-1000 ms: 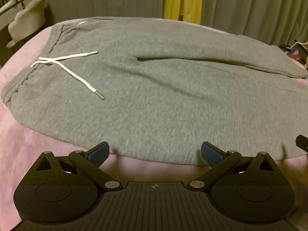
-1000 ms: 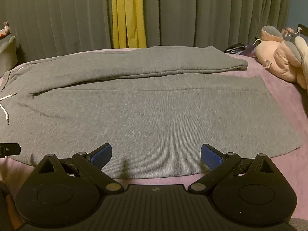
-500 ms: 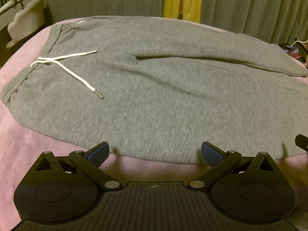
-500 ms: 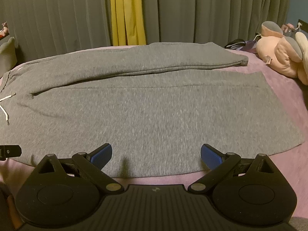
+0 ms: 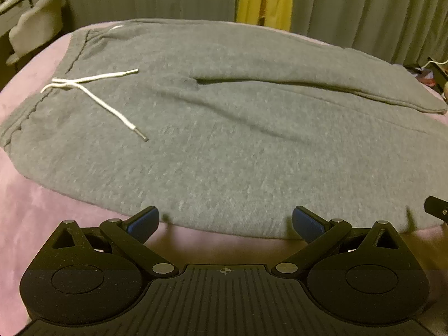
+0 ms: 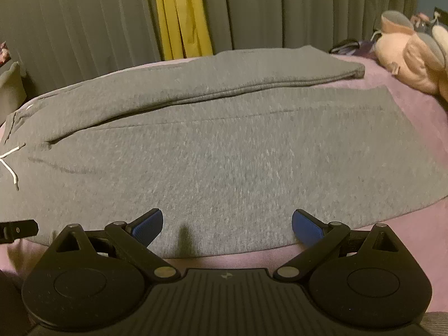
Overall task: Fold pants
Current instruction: 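Move the right tool to the pant leg cuff and grasp it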
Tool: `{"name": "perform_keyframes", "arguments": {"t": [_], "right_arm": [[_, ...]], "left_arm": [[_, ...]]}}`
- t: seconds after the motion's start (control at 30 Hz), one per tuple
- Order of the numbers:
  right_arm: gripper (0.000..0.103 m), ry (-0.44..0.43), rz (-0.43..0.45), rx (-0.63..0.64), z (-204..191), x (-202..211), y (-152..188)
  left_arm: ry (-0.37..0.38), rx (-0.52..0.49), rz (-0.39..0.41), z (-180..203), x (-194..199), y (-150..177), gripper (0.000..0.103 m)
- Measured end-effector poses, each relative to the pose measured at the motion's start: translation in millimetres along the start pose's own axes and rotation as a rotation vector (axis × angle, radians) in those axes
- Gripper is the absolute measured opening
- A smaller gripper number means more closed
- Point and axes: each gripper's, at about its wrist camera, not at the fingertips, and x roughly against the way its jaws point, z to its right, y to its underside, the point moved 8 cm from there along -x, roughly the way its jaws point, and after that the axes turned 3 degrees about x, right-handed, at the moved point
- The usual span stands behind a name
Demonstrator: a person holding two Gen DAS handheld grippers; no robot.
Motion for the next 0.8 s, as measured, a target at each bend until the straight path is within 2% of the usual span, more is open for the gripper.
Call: {"name": "perform_keyframes", "arguments": {"t": [0.13, 0.43, 0.63, 0.73, 0.8], "right_arm": [[0.099, -0.011, -0.049, -0.044, 5, -10, -2], [0.099, 0.019, -0.172, -0.173, 31, -44, -8], [0.099, 0.056, -0.225, -0.18, 38, -66, -9], [0.099, 0.073, -0.241, -0.155, 34, -70, -7], [0.099, 0.07, -0.244, -0.151, 34, -72, -5]], "left_arm": [[-0.005, -0.005, -0.002, 1, -2, -2, 0.103], [0.001, 0.004, -0.018, 0, -6, -4, 0.103], [0.001, 0.01, -0.006, 0, -7, -11, 0.103], [-0.022, 0.026, 0.054, -4, -2, -27, 0.103], [-0.044, 0.068, 0.136, -11, 3, -46, 0.103]]}}
